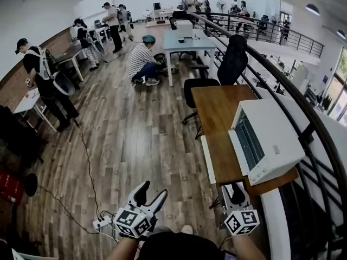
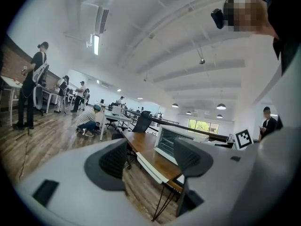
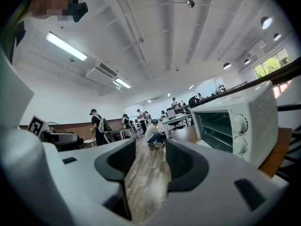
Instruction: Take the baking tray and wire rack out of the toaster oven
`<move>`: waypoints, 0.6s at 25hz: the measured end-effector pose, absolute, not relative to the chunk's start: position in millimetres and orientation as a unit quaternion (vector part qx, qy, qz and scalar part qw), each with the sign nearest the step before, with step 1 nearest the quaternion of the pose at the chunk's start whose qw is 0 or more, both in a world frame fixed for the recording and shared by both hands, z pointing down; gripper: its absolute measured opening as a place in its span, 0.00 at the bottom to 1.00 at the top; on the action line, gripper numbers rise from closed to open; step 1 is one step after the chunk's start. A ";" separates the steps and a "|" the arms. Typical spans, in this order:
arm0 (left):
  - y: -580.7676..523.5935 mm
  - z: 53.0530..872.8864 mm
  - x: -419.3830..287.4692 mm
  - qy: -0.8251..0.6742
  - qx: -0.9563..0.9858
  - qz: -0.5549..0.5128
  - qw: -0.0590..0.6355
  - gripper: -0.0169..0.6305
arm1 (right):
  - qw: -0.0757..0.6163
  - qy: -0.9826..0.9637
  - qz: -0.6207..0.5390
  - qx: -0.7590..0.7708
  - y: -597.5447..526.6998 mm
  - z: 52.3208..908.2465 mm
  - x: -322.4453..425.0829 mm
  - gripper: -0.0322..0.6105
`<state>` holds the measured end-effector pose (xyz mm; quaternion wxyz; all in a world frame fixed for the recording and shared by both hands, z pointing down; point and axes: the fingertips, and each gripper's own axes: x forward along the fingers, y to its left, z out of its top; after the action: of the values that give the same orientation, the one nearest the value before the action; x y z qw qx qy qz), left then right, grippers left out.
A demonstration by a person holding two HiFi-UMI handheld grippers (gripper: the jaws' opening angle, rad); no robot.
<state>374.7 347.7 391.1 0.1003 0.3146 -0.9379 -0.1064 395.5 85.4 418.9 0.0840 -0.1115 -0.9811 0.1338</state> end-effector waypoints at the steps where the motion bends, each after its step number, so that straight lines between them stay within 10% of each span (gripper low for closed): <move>1: 343.7 390.7 370.0 -0.937 0.319 -0.104 0.101 0.50 | 0.083 -0.981 0.137 -0.110 82.7 419.2 391.0 0.36; 15: 286.6 399.8 244.4 -0.904 0.402 -0.097 0.107 0.50 | 0.073 -0.990 0.119 -0.032 47.3 416.5 306.8 0.34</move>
<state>244.4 286.6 399.8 0.1069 0.4019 -0.9043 -0.0969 306.8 47.3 416.5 0.0733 -0.0325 -0.9897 0.1186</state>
